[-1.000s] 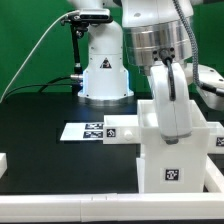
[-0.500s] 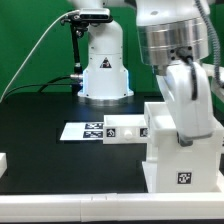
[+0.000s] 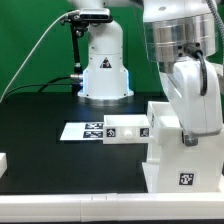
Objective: Assemble drawer
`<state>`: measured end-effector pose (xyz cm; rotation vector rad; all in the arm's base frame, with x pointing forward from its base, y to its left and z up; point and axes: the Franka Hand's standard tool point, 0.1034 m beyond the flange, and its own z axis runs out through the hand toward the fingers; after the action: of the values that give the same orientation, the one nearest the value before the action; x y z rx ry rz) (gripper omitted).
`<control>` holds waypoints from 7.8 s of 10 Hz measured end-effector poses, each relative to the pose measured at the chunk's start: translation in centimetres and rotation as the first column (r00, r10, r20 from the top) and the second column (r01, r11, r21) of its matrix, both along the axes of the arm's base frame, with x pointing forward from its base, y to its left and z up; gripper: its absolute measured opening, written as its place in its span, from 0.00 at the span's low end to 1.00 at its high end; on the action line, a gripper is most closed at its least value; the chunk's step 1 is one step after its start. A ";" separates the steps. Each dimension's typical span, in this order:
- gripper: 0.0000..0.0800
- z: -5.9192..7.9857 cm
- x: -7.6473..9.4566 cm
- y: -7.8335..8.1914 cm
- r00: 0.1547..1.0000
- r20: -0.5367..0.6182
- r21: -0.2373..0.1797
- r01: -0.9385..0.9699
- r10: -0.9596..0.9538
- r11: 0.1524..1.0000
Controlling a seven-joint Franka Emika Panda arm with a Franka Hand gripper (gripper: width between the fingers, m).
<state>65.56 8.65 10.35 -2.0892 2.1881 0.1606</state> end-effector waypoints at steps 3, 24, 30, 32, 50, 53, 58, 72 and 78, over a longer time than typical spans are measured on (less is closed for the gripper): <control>0.04 0.0 0.0 0.0 1.000 0.000 0.000 -0.002 0.002 1.000; 0.81 5.8 -0.9 1.2 0.832 0.024 -0.002 -0.555 0.555 0.832; 0.81 7.0 -6.8 3.6 0.545 0.058 -0.035 -0.836 0.837 0.547; 0.81 6.7 -6.8 3.7 0.569 0.055 -0.036 -0.820 0.821 0.571; 0.81 5.6 -13.8 5.3 0.931 -0.293 -0.052 0.212 -0.218 0.976; 0.81 5.6 -13.9 6.0 0.928 -0.299 -0.040 0.220 -0.222 0.975; 0.81 5.3 -16.0 6.0 0.908 -0.360 -0.050 0.211 -0.215 0.976; 0.81 3.8 -17.3 8.4 0.696 -0.108 0.069 -0.707 0.710 0.704; 0.81 0.1 -18.4 7.5 0.232 0.052 -0.030 -0.972 0.971 0.234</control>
Offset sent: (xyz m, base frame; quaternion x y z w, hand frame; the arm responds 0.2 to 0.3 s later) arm 0.0000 0.0000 0.0000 0.0000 0.0000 0.0000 1.0000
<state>47.14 16.13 10.41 -3.0360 0.4236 0.1805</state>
